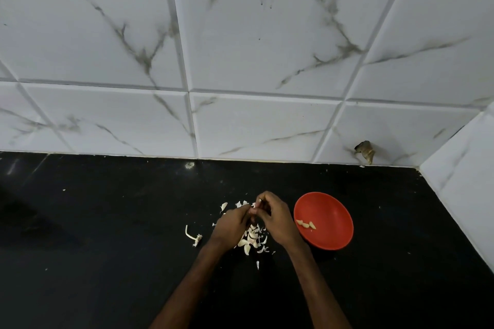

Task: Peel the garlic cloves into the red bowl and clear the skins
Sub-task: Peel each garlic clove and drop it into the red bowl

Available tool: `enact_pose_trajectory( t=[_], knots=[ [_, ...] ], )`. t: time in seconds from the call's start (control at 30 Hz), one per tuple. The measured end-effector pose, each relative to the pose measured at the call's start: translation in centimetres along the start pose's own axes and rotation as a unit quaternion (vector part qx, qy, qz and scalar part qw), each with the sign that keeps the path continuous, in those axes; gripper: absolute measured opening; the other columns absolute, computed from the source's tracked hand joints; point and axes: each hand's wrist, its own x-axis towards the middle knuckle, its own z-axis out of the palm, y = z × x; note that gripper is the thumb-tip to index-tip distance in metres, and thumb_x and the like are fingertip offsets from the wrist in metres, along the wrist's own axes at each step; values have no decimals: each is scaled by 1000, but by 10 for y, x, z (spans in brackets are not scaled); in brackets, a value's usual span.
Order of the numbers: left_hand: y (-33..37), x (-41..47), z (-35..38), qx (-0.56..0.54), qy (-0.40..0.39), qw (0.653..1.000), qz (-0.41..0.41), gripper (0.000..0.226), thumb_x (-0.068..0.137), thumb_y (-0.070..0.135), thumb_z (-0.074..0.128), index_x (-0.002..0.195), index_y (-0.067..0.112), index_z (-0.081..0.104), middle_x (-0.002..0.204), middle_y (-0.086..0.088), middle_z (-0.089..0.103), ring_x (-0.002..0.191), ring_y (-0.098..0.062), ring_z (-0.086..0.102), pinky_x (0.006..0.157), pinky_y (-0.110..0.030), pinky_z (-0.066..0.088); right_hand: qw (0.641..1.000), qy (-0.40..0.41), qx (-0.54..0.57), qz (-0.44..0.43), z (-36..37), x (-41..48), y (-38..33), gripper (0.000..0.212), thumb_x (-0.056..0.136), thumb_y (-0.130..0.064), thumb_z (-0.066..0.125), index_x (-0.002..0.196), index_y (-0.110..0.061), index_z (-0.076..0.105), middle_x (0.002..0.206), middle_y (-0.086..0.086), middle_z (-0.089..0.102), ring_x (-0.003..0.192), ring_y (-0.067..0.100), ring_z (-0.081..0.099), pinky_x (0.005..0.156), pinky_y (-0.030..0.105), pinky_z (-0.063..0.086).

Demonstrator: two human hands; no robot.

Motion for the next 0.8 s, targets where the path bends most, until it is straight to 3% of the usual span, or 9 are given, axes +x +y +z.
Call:
enact_pose_trajectory(
  t=[0.13, 0.2, 0.3, 0.47, 0.53, 0.63, 0.8],
  knots=[
    [8, 0, -5, -33, 56, 998, 6, 25, 107, 34, 43, 86, 33, 56, 73, 12, 61, 68, -5, 56, 71, -37, 47, 998, 41, 30, 25, -1, -2, -10, 4, 95, -8, 67, 92, -9, 65, 83, 1, 69, 77, 9, 66, 72, 23, 51],
    [12, -2, -10, -58, 79, 995, 11, 25, 107, 36, 44, 85, 33, 56, 70, 17, 60, 66, -1, 55, 70, -35, 46, 998, 60, 16, 30, -4, -1, -16, 12, 98, -7, 61, 90, -7, 71, 84, -1, 72, 81, 8, 68, 77, 28, 53],
    [22, -6, -19, -70, 110, 991, 37, 25, 106, 42, 43, 87, 28, 52, 70, 18, 60, 60, -2, 54, 64, -33, 45, 996, 81, 11, 22, -11, 0, -33, 13, 94, -3, 64, 92, -10, 75, 89, -4, 74, 86, 5, 68, 81, 23, 54],
    [42, -10, -33, -91, 149, 981, 82, 25, 104, 44, 41, 89, 25, 48, 64, 13, 56, 52, -5, 47, 55, -32, 39, 990, 114, 81, 12, -18, -1, -66, 19, 95, -13, 64, 79, -14, 74, 72, -1, 72, 68, 11, 68, 66, 33, 58],
    [47, -12, -36, -98, 153, 978, 98, 26, 105, 45, 41, 88, 26, 47, 62, 14, 52, 52, -5, 44, 54, -30, 37, 987, 114, 113, 7, -21, -1, -76, 15, 95, -11, 65, 83, -13, 73, 76, -2, 72, 69, 11, 69, 61, 30, 59],
    [54, -13, -38, -121, 157, 974, 113, 28, 103, 51, 39, 86, 30, 47, 62, 13, 51, 52, -5, 42, 53, -31, 36, 981, 103, 162, 10, -26, -1, -85, 14, 91, -3, 67, 91, -16, 71, 83, -3, 71, 76, 12, 71, 62, 32, 61],
    [59, -14, -41, -96, 164, 975, 118, 37, 101, 56, 36, 90, 24, 50, 63, 13, 53, 52, -6, 44, 53, -31, 36, 989, 101, 111, 11, -27, -1, -90, 18, 90, -5, 67, 84, -22, 70, 78, -2, 73, 72, 16, 74, 66, 35, 64]
  ],
)
